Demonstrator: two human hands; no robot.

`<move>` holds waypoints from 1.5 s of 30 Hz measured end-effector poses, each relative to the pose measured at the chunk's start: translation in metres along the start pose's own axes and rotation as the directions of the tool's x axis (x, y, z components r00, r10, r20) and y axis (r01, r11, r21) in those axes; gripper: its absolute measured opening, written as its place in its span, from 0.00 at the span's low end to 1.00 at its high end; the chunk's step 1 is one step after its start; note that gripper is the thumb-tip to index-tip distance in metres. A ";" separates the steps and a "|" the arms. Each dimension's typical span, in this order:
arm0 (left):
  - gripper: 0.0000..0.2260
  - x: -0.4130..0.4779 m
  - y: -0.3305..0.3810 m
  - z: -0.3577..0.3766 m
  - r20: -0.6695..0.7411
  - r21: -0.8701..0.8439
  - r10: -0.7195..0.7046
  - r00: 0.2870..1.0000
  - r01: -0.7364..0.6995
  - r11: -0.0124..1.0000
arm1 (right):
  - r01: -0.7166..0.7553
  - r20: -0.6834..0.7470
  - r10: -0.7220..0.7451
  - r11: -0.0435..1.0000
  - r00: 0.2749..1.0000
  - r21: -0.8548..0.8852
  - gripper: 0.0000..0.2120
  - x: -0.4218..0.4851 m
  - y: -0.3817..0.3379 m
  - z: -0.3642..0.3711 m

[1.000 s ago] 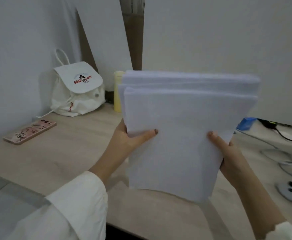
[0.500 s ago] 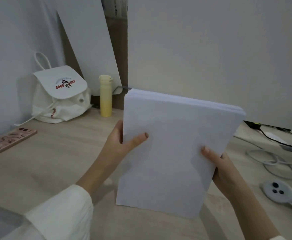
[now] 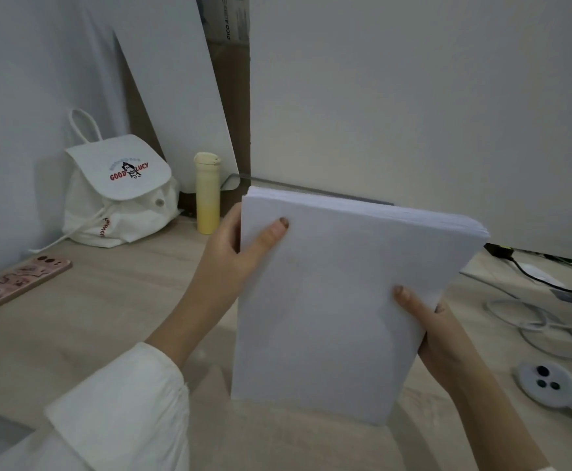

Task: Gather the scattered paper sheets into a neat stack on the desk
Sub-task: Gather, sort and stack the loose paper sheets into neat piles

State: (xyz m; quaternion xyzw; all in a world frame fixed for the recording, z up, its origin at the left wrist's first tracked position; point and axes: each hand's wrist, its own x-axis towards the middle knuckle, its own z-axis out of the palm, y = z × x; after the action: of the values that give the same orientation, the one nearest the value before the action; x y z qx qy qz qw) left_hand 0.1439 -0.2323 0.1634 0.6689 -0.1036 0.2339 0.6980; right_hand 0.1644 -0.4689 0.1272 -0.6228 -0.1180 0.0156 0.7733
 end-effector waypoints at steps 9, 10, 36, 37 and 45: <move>0.11 0.003 0.014 0.003 -0.072 0.024 -0.005 0.997 0.007 1.000 | -0.046 0.038 0.045 0.998 0.998 0.031 0.16 -0.001 0.005 -0.003; 0.13 0.005 0.016 0.005 -0.090 0.024 -0.021 0.996 0.024 0.999 | -0.062 0.032 0.061 0.997 0.998 0.042 0.13 -0.002 0.008 -0.004; 0.12 -0.058 -0.066 0.002 -0.136 -0.019 -0.211 0.968 0.210 0.977 | -0.073 -0.006 0.073 0.997 0.997 0.010 0.35 -0.022 0.041 -0.004; 0.12 -0.061 -0.068 0.004 -0.132 -0.021 -0.221 0.966 0.221 0.975 | -0.084 -0.028 0.084 0.996 0.996 0.010 0.37 -0.023 0.044 -0.002; 0.36 -0.009 0.037 -0.002 0.082 0.663 0.672 0.736 -0.544 0.514 | -0.097 -0.062 0.097 0.995 0.993 0.002 0.16 -0.022 0.046 -0.002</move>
State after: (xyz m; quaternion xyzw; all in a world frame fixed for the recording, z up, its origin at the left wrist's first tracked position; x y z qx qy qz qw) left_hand 0.1183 -0.2326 0.1916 0.7617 -0.1789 0.5457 0.3000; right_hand 0.1490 -0.4640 0.0784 -0.6283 -0.0634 0.0337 0.7746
